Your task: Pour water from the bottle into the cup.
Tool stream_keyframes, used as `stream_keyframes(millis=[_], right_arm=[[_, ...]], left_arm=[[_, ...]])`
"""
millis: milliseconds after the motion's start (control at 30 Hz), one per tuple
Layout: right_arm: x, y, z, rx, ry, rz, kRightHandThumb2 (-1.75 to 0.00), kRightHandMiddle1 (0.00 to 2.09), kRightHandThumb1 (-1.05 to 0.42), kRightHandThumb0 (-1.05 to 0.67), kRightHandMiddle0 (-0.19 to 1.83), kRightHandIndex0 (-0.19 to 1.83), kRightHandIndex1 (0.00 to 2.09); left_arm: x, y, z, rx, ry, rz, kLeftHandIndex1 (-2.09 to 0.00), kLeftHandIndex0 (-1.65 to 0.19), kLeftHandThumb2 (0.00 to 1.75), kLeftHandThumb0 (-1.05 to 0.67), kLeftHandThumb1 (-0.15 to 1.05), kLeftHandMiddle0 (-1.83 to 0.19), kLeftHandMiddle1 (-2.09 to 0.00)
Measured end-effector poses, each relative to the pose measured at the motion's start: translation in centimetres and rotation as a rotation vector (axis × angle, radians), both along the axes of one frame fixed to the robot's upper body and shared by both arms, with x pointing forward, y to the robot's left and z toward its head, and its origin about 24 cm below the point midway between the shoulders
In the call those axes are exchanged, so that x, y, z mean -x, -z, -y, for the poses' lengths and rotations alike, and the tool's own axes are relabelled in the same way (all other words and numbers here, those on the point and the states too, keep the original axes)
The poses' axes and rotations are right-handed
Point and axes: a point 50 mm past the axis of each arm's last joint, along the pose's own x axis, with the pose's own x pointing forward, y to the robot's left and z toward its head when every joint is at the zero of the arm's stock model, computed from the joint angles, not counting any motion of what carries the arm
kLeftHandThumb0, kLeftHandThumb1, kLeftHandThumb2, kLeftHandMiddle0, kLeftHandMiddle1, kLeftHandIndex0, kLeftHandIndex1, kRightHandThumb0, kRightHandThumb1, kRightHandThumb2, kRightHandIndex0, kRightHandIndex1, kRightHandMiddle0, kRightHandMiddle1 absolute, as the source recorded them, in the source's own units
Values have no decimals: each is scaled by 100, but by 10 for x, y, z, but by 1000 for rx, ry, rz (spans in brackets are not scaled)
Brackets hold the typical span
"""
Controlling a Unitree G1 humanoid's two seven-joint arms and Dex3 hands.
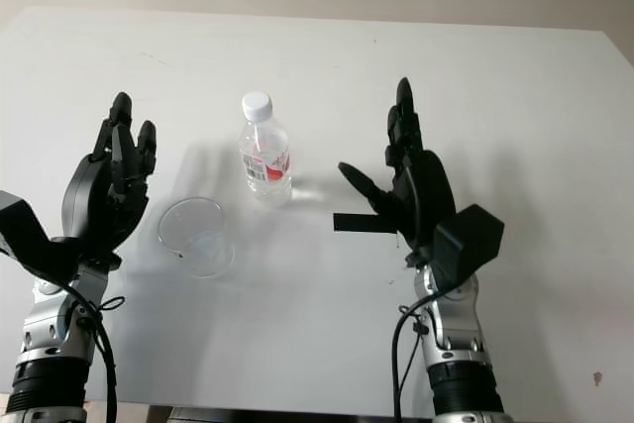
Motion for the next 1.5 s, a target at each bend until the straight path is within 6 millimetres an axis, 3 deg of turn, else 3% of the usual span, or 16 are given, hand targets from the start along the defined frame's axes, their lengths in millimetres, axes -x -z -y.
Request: stream_keyframes(millis=[433,733,867,1233,1500], right_arm=[[-11,1,0,96,-56,-51,-5,0,-94,-91,-19,-19,0],[-45,-34,-38,265,-221,28,-5,0,-90,-98,-19,-19,0],[-54,-40,-53,323,-279,51,-5,0,-91,-99,-19,-19,0],[-65,-36,-84,391,-382,40,-6,0,-92,-100,-19,-19,0],[-64,-20,-92,348,-423,-33,-5,0,-91,-98,-19,-19,0]], left_arm=[[0,1,1,-6,0,-7,0,19,67,-75,105,19,0],[-1,1,2,-4,1,0,0,19,67,-75,105,19,0],[-1,1,2,-2,-7,-2,0,19,68,-75,105,19,0],[-1,1,2,2,-17,-6,0,19,68,-75,105,19,0],[-1,1,1,3,-18,-6,0,19,67,-75,105,19,0]])
